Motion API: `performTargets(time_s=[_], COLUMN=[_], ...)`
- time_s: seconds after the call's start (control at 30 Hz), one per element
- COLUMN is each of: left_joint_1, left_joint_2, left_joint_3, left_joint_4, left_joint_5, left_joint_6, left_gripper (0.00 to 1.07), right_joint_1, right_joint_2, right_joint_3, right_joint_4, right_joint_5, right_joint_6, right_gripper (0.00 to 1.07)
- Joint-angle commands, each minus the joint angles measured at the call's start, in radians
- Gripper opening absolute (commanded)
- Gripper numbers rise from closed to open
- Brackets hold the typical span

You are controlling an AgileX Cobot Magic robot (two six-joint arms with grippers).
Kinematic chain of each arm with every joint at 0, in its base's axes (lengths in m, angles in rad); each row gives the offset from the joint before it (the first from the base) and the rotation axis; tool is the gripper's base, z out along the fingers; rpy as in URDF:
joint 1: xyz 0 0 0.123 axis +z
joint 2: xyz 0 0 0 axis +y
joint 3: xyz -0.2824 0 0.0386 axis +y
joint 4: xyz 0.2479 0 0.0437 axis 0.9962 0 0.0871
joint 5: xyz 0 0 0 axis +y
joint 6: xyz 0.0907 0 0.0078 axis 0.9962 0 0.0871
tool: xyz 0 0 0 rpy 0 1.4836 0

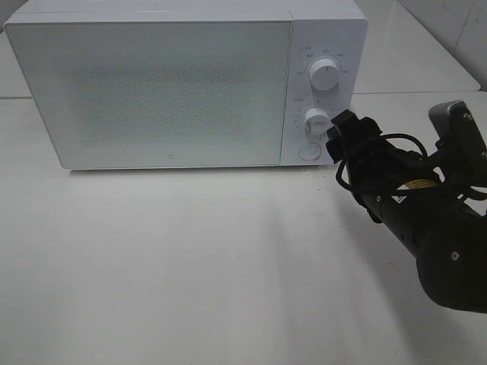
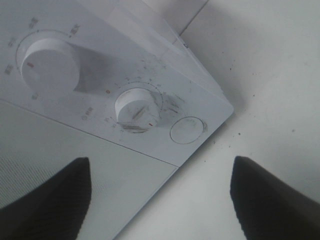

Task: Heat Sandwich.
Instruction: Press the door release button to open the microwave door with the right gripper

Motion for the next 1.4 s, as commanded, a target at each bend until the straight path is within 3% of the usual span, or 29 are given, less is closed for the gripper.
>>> performTargets(time_s=[0.03, 0.3, 0.4, 0.43, 0.5, 0.57, 0.63, 1.1, 1.4], left_joint_1=[-0.006, -0.006, -0.006, -0.006, -0.006, -0.006, -0.006, -0.006, -0.006], left_joint_2=[-0.016, -0.016, -0.016, -0.016, -0.016, -0.016, -0.016, -0.016, -0.016], left_joint_3=[0.001, 0.001, 0.001, 0.001, 0.001, 0.001, 0.001, 0.001, 0.001], left_joint_4=[-0.001, -0.001, -0.001, -0.001, -0.001, -0.001, -0.001, -0.001, -0.001], left_joint_5=[-0.014, -0.014, -0.014, -0.014, -0.014, -0.014, -0.014, -0.014, -0.014], left_joint_6=[-0.002, -0.002, -0.002, -0.002, -0.002, -0.002, -0.002, -0.002, -0.002], left_gripper=[0.98, 0.98, 0.98, 0.98, 0.98, 0.98, 0.98, 0.98, 0.98], right_joint_1=[0.004, 0.004, 0.004, 0.004, 0.004, 0.004, 0.004, -0.003, -0.069], right_joint_2=[0.003, 0.003, 0.003, 0.003, 0.003, 0.003, 0.003, 0.009, 0.113], right_joint_3=[-0.007, -0.007, -0.007, -0.007, -0.007, -0.007, -0.007, -0.007, -0.078], right_joint_4=[-0.002, -0.002, -0.001, -0.001, -0.001, -0.001, -0.001, -0.001, -0.092], right_joint_5=[0.005, 0.015, 0.033, 0.033, 0.039, 0.046, 0.051, 0.061, 0.099], right_joint_6=[0.193, 0.467, 0.506, 0.506, 0.505, 0.505, 0.505, 0.515, 0.582], right_gripper=[0.73, 0.54, 0.32, 0.32, 0.21, 0.05, 0.00, 0.00, 0.00])
